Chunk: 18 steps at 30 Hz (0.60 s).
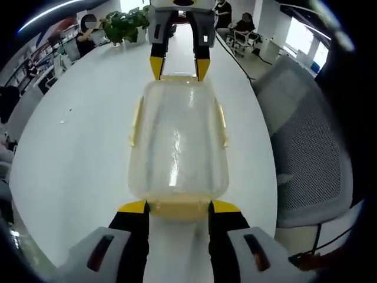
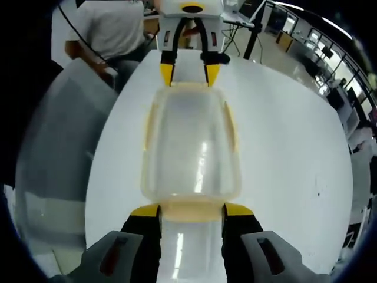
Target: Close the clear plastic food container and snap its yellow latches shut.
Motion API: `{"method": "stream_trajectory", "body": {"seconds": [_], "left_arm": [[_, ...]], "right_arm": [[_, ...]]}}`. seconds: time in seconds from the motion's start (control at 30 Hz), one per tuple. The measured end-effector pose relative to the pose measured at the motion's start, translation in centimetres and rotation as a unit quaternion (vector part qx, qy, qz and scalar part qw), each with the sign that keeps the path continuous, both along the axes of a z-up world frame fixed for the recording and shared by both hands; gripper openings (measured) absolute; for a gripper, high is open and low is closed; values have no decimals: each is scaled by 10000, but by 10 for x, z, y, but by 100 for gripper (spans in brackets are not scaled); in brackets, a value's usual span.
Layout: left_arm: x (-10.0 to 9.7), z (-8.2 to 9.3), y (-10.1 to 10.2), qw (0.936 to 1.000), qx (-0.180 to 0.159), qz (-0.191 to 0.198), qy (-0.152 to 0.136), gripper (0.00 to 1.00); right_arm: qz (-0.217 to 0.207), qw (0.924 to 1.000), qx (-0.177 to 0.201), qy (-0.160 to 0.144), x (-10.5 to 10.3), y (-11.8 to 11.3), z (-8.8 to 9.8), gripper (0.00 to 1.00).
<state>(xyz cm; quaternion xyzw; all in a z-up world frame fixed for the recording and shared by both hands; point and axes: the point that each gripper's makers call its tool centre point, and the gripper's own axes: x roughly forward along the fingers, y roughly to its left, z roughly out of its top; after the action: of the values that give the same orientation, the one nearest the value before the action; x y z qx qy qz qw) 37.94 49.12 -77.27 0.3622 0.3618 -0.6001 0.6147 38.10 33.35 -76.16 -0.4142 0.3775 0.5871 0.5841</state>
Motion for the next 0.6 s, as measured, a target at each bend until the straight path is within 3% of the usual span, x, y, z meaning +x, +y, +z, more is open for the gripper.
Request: {"method": "stream_trajectory", "body": {"seconds": [0.6], "left_arm": [[-1, 1, -41, 10000, 3, -21, 20, 38]], "right_arm": [[-24, 10000, -3, -30, -1, -41, 0, 39]]}}
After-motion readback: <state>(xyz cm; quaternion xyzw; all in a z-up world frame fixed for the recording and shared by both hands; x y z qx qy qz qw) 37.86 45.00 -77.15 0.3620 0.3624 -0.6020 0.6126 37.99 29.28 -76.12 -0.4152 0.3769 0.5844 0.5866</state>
